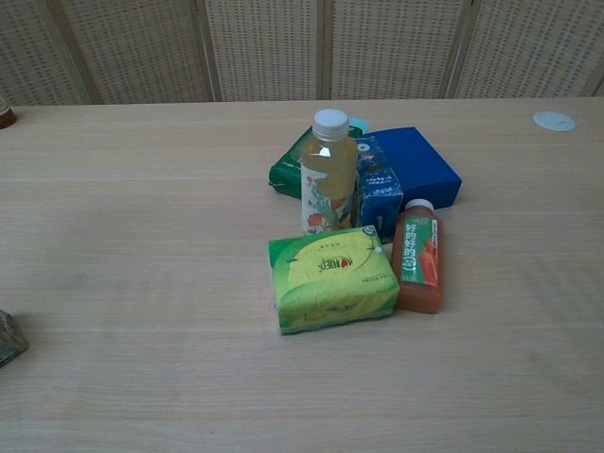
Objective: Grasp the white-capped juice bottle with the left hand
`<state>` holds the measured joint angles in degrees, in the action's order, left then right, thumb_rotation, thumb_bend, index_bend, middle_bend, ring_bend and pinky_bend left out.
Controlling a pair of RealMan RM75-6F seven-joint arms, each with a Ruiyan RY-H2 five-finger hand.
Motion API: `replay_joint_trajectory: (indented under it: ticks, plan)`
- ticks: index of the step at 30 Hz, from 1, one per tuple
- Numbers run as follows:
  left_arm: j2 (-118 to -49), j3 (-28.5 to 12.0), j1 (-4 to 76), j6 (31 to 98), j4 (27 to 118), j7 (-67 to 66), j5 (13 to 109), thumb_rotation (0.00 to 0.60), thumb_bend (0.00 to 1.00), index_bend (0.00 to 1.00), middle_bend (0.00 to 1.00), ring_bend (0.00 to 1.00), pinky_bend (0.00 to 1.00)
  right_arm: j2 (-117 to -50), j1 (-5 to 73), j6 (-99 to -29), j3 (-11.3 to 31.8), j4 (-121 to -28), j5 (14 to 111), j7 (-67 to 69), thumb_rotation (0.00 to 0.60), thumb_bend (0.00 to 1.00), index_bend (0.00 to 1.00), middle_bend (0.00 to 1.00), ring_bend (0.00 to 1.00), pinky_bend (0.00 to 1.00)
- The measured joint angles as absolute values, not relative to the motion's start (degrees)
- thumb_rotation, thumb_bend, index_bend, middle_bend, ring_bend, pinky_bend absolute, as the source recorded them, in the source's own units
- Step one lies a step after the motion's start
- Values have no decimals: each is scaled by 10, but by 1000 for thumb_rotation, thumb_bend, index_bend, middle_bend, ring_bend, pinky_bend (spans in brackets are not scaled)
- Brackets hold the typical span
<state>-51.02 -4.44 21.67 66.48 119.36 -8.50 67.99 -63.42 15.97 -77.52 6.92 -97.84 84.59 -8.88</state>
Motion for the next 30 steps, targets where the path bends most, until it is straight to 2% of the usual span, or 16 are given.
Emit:
replay_joint_trajectory:
  ticks: [7, 18, 24, 30]
  plan:
    - [-517, -47, 218, 656, 1181, -64, 681, 600, 49, 107, 0, 0, 0, -626, 161, -778, 68, -992, 857, -91, 246, 171, 47, 46, 0, 0]
    - [-565, -69, 252, 598, 1138, -9, 658, 600, 46, 2, 0, 0, 0, -615, 147, -795, 59, -1012, 864, -94, 237, 171, 46, 47, 0, 0]
    - [-639, -90, 301, 535, 1087, 13, 620, 600, 44, 0, 0, 0, 0, -606, 143, -798, 56, -1033, 868, -108, 241, 171, 45, 47, 0, 0]
    - [-746, -116, 349, 497, 1008, 44, 600, 600, 45, 0, 0, 0, 0, -590, 133, -805, 53, -1049, 867, -117, 240, 171, 44, 46, 0, 0]
